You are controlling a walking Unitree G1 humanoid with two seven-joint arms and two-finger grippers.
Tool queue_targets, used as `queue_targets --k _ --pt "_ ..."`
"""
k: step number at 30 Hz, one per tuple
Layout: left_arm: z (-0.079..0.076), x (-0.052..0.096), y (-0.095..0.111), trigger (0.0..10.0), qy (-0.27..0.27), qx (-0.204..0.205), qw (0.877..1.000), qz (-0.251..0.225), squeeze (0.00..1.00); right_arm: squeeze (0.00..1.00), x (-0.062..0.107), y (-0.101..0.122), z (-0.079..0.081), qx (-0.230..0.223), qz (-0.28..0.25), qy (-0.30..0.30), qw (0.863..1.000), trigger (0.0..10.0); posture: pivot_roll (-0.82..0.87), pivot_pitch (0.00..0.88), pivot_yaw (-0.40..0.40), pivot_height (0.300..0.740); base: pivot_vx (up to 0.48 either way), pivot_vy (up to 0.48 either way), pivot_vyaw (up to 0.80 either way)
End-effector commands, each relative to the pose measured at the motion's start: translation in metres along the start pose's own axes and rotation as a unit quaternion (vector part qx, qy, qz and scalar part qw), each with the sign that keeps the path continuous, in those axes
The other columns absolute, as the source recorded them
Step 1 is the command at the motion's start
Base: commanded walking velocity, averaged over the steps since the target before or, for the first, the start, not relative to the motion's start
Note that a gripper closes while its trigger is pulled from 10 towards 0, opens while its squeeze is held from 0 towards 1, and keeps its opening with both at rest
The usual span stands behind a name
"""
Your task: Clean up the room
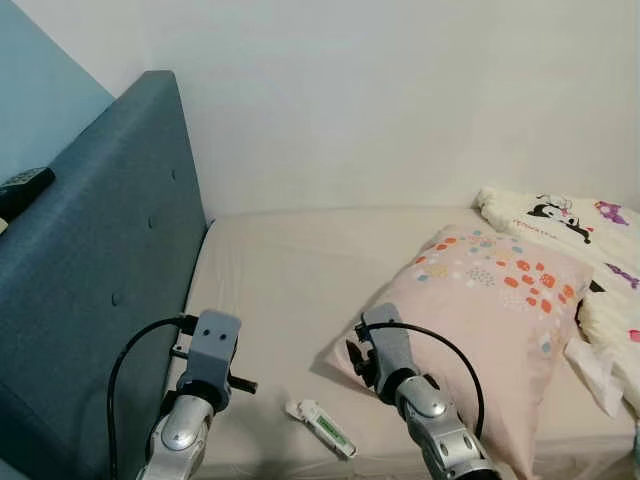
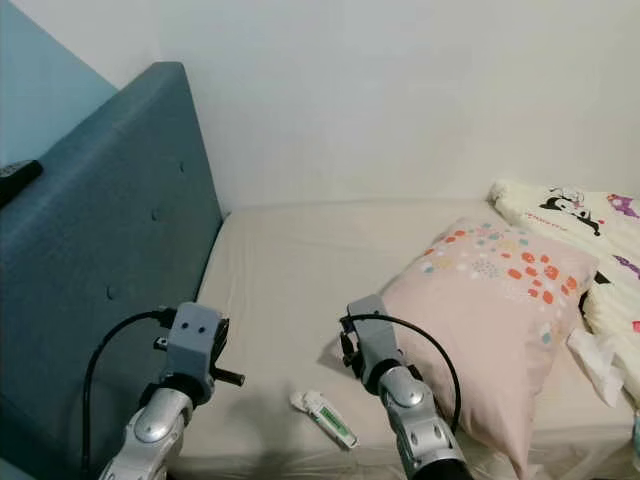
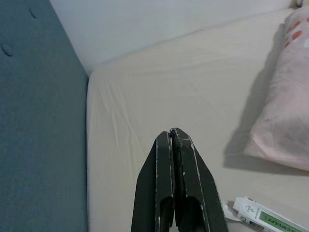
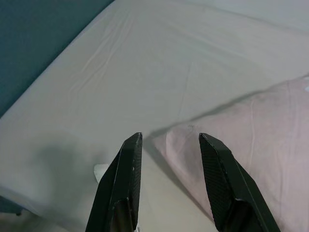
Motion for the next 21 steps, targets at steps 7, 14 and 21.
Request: queue_targets --k 7,14,21 --pt "-0.0037 0.0027 -0.0034 10.0 -0.019 -0.003 1.000 0.006 0.00 0.00 0.0017 -0.0098 0.0019 0.004 0.020 0.007 1.000 10.0 0.03 0.026 -0.019 0.628 0.000 0.000 0.00" --pt "-0.0049 0.0036 -0.0031 10.0 -0.026 -0.009 1.000 0.005 0.00 0.00 0.0024 -0.0112 0.0032 0.005 0.023 0.012 1.000 10.0 0.03 0.028 -0.017 0.613 0.000 0.000 0.00" --pt "-0.0060 0.0046 -0.0036 10.0 -0.034 -0.012 0.999 0.005 0.00 0.00 0.0031 -0.0145 0.0046 -0.001 0.033 0.015 0.999 10.0 0.03 0.029 -0.015 0.613 0.000 0.000 0.00"
Point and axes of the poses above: a point about 5 cm out from each wrist's last joint towards the gripper, its own x axis pointing back from the gripper into the wrist, its own y axis along the axis of the wrist's last joint, z = x × y, the point moved 2 cm from there along -x, pointing out of the wrist towards the gripper, and after that the axes turned 7 degrees about -x, right-handed, at the moved point
